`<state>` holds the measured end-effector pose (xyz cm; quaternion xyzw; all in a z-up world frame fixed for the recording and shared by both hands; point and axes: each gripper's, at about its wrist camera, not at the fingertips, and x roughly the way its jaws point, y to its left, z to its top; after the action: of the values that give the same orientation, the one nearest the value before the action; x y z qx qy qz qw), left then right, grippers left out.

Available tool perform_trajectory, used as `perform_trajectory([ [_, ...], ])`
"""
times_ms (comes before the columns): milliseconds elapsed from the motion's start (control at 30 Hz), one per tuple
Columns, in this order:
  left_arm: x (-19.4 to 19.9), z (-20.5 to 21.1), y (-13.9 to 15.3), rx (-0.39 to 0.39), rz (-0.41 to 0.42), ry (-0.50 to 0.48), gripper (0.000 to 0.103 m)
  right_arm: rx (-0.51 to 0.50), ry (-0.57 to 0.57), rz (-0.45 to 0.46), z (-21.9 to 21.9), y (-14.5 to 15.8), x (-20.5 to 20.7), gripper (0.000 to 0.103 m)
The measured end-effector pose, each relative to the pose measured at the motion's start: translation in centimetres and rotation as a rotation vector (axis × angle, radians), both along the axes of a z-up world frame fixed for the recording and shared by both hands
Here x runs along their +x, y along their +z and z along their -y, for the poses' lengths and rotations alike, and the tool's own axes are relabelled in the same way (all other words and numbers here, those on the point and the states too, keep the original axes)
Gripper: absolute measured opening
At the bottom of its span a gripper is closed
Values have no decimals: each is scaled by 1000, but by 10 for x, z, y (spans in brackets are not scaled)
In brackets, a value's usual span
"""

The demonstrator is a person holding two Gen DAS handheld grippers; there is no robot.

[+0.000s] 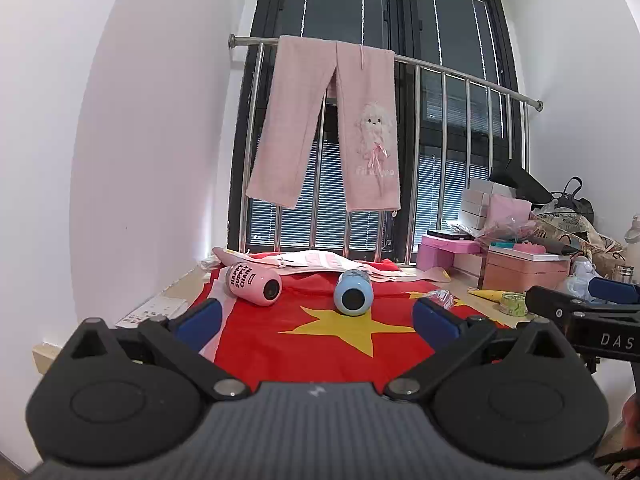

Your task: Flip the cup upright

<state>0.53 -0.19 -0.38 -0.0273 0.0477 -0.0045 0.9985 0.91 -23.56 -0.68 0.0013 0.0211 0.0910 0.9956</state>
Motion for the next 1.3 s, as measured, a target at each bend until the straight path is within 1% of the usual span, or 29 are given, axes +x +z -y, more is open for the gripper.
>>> perform_trajectory([
  [1300,-4,-2,2,-9,-1,3,103,4,0,1,-3,1,-1,103],
])
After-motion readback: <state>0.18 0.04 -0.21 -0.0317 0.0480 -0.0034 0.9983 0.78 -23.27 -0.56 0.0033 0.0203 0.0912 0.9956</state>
